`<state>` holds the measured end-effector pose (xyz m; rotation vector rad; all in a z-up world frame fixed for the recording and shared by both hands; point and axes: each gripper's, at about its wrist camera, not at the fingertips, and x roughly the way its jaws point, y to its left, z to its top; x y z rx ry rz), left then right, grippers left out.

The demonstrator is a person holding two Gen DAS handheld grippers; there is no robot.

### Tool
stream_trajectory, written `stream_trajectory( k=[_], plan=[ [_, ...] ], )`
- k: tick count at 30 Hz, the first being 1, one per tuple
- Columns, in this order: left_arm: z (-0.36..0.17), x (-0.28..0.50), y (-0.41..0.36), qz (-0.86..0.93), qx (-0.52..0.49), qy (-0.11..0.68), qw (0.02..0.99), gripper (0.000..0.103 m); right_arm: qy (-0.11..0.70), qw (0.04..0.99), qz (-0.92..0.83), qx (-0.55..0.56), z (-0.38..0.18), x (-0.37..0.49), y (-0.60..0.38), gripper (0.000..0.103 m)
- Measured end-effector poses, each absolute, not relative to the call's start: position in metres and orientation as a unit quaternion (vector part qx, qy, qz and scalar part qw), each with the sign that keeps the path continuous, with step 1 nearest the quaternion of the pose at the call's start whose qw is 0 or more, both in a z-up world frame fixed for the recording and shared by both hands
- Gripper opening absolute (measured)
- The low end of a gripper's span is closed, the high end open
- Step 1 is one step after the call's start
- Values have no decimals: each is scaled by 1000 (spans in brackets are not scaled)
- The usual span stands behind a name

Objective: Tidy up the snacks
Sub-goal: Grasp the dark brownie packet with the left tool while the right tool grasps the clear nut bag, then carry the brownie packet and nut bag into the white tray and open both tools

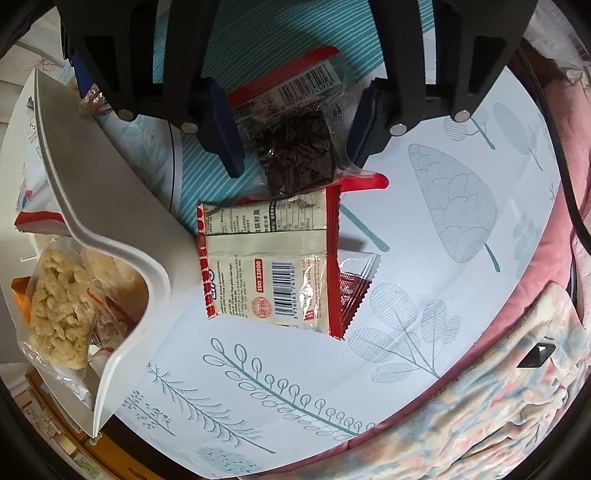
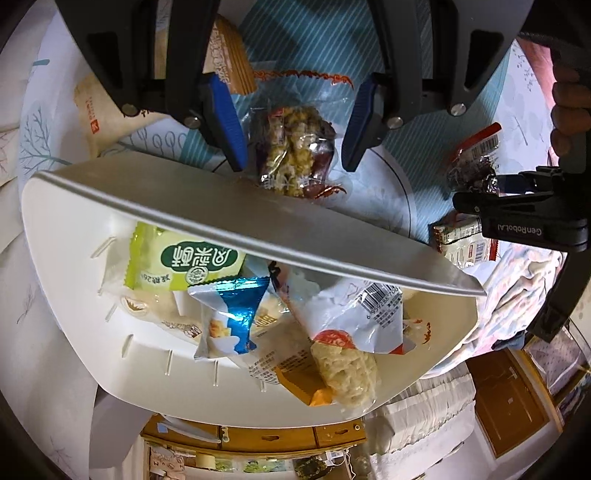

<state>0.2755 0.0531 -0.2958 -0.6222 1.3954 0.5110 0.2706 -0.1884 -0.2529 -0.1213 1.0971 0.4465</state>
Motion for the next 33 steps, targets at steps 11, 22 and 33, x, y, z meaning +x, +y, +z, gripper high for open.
stream_trajectory(
  k=[11,22,33],
  plan=[
    [-288,247,62,199,-263,657,678,50,529,816,221,-70,-252,266,-179,45],
    [-269,231,64,159,-239,681,674,49,575,788,221,-18,-253,254,-170,45],
    [-204,240,60,73,-168,683,707,49,550,800,238,22,-209,236,-156,45]
  ],
)
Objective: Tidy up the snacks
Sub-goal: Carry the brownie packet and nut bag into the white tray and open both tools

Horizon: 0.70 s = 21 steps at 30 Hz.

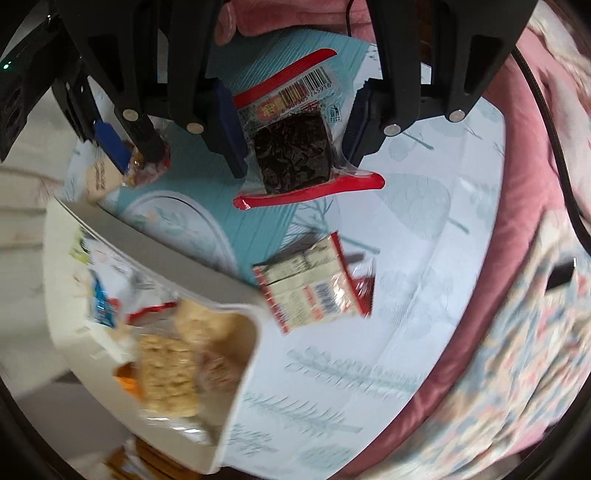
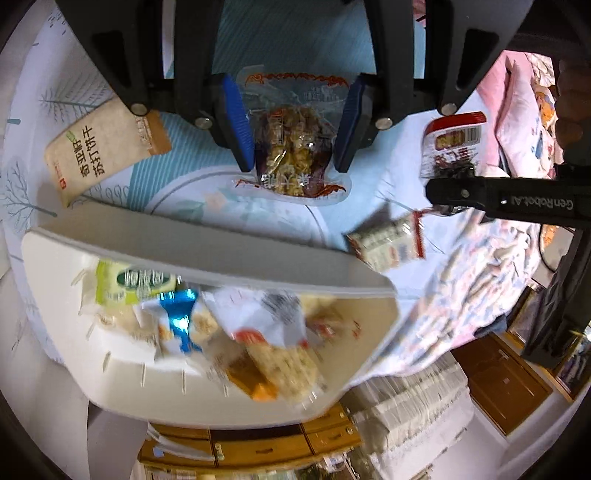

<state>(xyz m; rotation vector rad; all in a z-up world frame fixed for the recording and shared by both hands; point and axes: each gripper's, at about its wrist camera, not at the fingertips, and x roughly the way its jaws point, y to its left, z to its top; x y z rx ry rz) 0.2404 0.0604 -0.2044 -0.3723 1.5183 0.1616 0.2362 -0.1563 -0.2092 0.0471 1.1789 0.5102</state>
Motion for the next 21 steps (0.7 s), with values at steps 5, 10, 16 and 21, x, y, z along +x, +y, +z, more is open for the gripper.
stream_trajectory(
  k=[5,10,16,21],
  plan=[
    [-170,257,43,27,-121,675,727,49,516,824,229,37,-180,232,-158,45],
    [-141,274,27,-9,-83,659,748,49,483,847,214,52,-154,234,-166,45],
    [-113,296,11,-45,-44,637,768,49,447,874,180,70,-130,241,-181,45],
    [-108,314,2,-65,-24,625,777,49,425,889,147,82,-121,251,-197,45]
  ],
)
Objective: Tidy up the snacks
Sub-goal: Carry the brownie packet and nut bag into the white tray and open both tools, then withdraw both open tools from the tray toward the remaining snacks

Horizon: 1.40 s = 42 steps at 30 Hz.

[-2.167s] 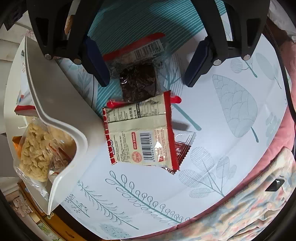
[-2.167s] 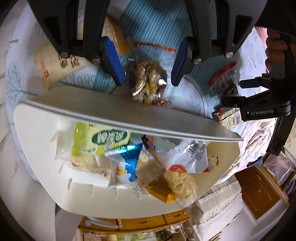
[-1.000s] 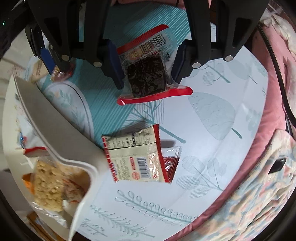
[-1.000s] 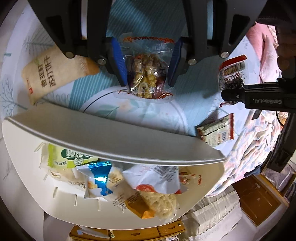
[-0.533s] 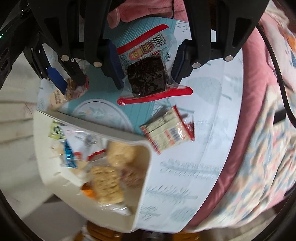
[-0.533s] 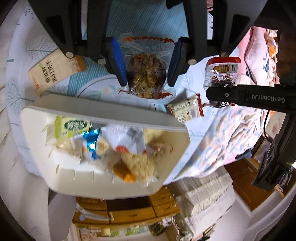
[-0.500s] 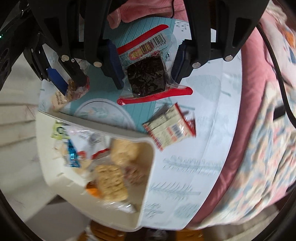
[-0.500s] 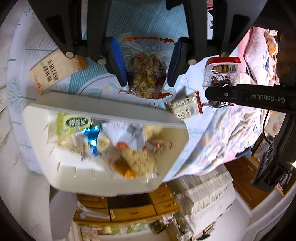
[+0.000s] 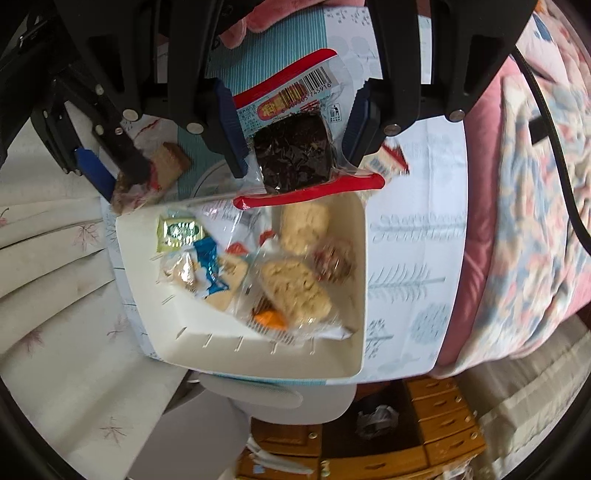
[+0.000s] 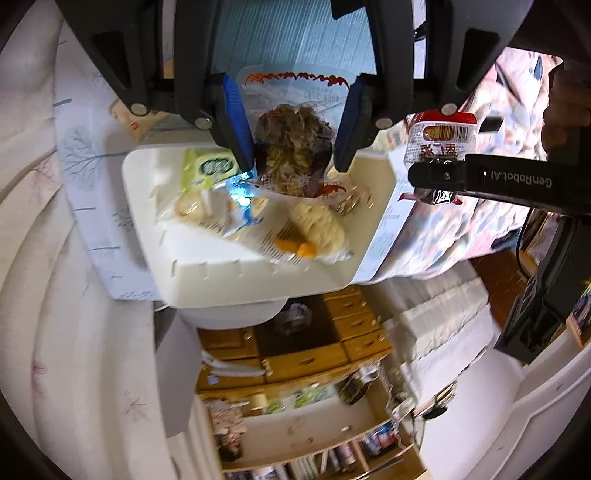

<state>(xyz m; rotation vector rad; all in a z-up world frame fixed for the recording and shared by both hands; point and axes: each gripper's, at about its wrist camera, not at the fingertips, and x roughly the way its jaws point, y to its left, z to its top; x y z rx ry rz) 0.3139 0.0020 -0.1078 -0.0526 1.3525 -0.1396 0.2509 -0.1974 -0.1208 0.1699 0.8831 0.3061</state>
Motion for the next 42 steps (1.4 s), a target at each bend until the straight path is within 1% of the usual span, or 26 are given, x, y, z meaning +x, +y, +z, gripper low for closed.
stream_trajectory(
  k=[13,18,19,20,22,25,28,39,40,42],
  plan=[
    [-128,350,-23,-141,0,572,808,50,387,911,66,124,-137,278,-233,45],
    [-139,361,-26,-167,-2,547,820,53,383,914,34,127,-148,288,-243,46],
    [-139,362,-28,-169,-1,542,823,57,386,913,32,127,-151,290,-245,47],
    [-139,363,-28,-170,-1,541,824,69,391,911,26,126,-153,292,-246,47],
    [-137,364,-29,-170,-2,539,825,78,402,907,11,126,-157,295,-249,47],
    [-136,364,-29,-168,-4,539,826,78,402,904,6,143,-159,293,-255,47],
    [-136,361,-25,-164,-9,543,823,78,404,904,-6,141,-158,288,-259,50],
    [-117,327,6,-168,-19,530,831,78,392,906,-45,156,-138,255,-263,50],
    [-116,323,10,-167,-18,530,831,79,391,906,-48,157,-137,253,-262,51],
    [-113,312,20,-169,-22,529,832,79,389,905,-58,163,-133,243,-258,58]
  ],
)
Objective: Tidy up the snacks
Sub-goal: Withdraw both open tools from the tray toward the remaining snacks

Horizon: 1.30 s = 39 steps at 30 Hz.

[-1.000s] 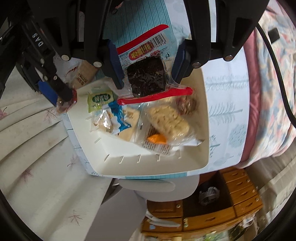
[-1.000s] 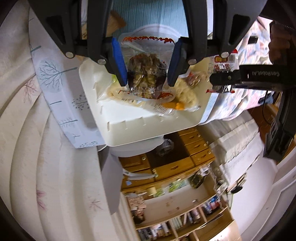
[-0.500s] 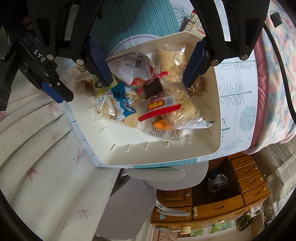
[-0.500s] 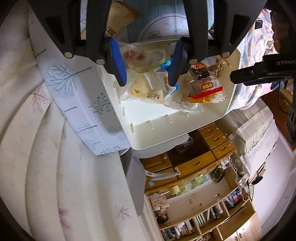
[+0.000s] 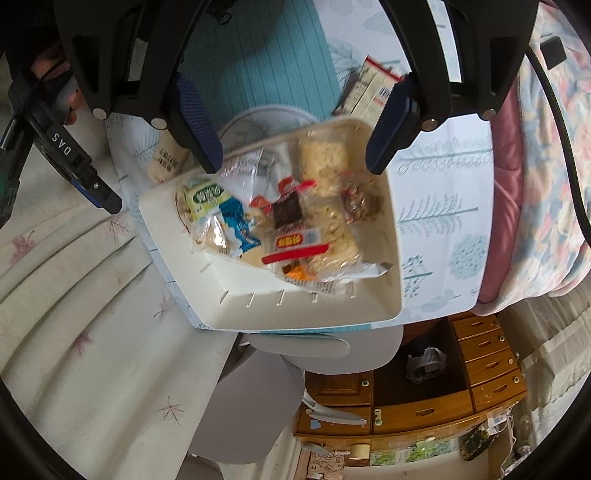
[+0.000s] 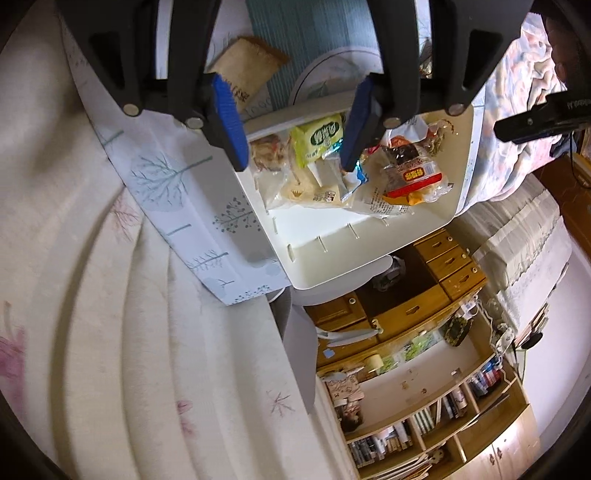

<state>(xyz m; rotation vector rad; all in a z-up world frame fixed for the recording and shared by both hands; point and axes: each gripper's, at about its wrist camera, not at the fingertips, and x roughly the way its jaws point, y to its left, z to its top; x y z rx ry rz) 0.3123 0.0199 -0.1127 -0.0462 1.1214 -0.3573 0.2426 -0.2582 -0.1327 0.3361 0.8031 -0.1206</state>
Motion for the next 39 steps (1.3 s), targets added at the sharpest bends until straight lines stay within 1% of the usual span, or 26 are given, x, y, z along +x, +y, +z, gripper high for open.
stream_trajectory(
  k=[1,2,3,15,17,21,30,39],
  plan=[
    [-111,307,25,-170,-23,528,832,80,387,905,-63,165,-131,238,-256,67],
    [-110,303,31,-170,-23,527,832,81,382,906,-69,168,-129,232,-254,71],
    [-109,298,35,-171,-23,526,833,82,377,907,-76,172,-127,225,-252,72],
    [-114,251,100,-185,13,534,825,82,373,889,-130,229,-132,168,-220,74],
    [-116,246,109,-189,20,536,823,82,376,886,-139,233,-135,160,-213,76],
    [-123,238,121,-202,36,540,816,82,382,880,-154,238,-142,147,-204,77],
    [-143,234,123,-211,84,545,807,82,406,852,-171,282,-164,137,-201,78],
    [-174,250,100,-200,128,576,782,82,452,820,-170,308,-196,158,-219,78]
  ],
)
